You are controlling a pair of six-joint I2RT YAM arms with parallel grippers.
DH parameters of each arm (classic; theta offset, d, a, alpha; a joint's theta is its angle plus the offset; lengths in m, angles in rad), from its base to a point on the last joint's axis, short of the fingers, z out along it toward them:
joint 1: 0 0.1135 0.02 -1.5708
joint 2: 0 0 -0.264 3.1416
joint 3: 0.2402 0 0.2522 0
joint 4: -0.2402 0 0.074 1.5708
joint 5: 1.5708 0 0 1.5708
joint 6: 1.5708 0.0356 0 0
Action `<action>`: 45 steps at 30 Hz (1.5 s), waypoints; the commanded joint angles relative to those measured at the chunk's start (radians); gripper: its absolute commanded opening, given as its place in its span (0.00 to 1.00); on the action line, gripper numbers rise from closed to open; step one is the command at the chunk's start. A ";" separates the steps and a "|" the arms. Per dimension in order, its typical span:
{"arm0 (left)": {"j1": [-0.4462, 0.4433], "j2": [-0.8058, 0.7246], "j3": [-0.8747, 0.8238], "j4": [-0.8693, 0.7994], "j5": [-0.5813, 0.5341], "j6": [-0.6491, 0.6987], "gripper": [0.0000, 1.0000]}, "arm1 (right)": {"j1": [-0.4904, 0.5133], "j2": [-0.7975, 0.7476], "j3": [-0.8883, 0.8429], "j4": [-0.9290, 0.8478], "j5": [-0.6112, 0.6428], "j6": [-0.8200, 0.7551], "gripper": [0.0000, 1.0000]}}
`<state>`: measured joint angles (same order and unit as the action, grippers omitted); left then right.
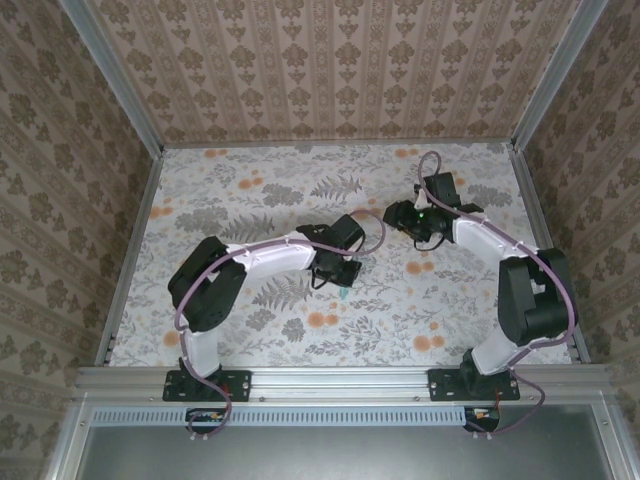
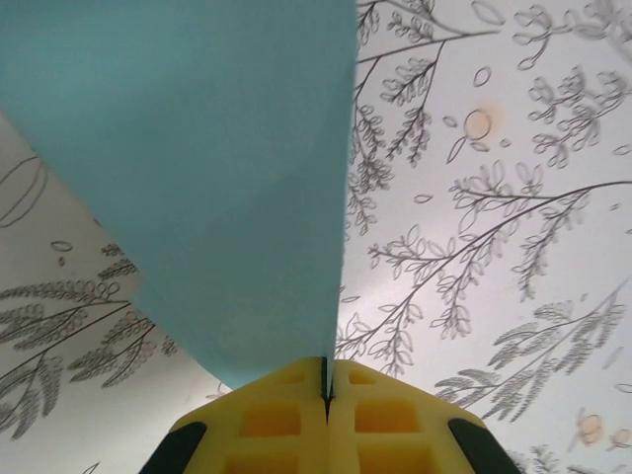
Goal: Fold a paper plane with a square sheet of paper (fold left side to right side)
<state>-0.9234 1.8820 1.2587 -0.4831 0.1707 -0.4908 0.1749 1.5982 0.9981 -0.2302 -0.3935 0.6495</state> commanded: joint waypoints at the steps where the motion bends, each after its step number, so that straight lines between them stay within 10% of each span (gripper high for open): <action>1: 0.033 -0.046 -0.060 0.150 0.160 -0.059 0.04 | 0.010 -0.029 -0.102 0.101 -0.028 -0.018 0.55; 21: 0.218 -0.070 -0.412 0.793 0.581 -0.348 0.03 | 0.170 0.029 -0.300 0.538 -0.133 0.066 0.57; 45: 0.245 0.003 -0.532 1.025 0.600 -0.480 0.02 | 0.245 0.189 -0.186 0.515 -0.085 0.107 0.50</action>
<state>-0.6903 1.8668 0.7444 0.4889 0.7559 -0.9382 0.4103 1.7691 0.7784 0.3107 -0.5007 0.7559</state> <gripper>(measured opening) 0.048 0.498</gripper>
